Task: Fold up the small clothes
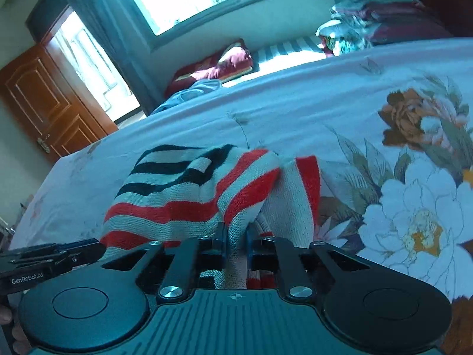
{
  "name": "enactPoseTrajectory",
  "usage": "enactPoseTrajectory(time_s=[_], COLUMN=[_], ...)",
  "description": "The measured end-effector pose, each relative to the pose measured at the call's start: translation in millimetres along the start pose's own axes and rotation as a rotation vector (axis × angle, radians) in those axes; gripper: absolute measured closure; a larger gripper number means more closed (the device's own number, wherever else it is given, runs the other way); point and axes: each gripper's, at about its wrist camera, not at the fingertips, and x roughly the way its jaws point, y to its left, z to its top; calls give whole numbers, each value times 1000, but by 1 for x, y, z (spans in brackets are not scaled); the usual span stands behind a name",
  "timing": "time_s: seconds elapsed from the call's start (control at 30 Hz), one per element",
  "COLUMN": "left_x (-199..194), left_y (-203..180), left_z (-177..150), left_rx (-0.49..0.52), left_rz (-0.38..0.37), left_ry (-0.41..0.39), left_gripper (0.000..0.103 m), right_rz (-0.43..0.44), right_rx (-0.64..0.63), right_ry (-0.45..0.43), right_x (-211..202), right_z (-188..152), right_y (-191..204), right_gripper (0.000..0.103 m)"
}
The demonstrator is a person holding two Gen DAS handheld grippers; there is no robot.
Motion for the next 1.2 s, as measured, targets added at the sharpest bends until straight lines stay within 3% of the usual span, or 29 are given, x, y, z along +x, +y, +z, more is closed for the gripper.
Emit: enactPoseTrajectory(time_s=[0.1,0.17,0.27,0.37,0.47,0.67,0.77,0.8,0.87,1.0,1.2], left_x=[-1,11,34,41,40,28,51,53,52,32,-15], left_y=[-13,-25,-41,-40,-32,-19,-29,-34,-35,-40,-34], left_z=[-2,1,10,20,23,41,31,26,26,24,0], left_rx=[61,105,190,205,196,97,176,212,185,187,78], left_rz=[-2,0,15,4,-26,-35,6,23,37,44,21], left_ry=[-50,-18,68,119,138,27,141,128,129,103,43], left_gripper=[86,86,85,85,85,75,74,73,74,78,79], right_rz=[-25,-53,-97,-59,-65,-69,-112,-156,-154,-168,-62], right_rx=[-145,-165,-44,52,40,57,-10,-35,-15,-15,-3], right_ry=[-152,-179,-1,-24,-36,-75,17,78,84,43,48], right_x=[-40,-46,-4,-8,-16,-21,1,13,18,-6,-58], right_z=[-6,-13,-23,-27,-22,5,9,6,3,5,-26], right_y=[21,18,-18,-38,-34,-31,-31,-33,-39,-28,-5], right_gripper=[95,95,94,94,93,89,90,90,90,88,84])
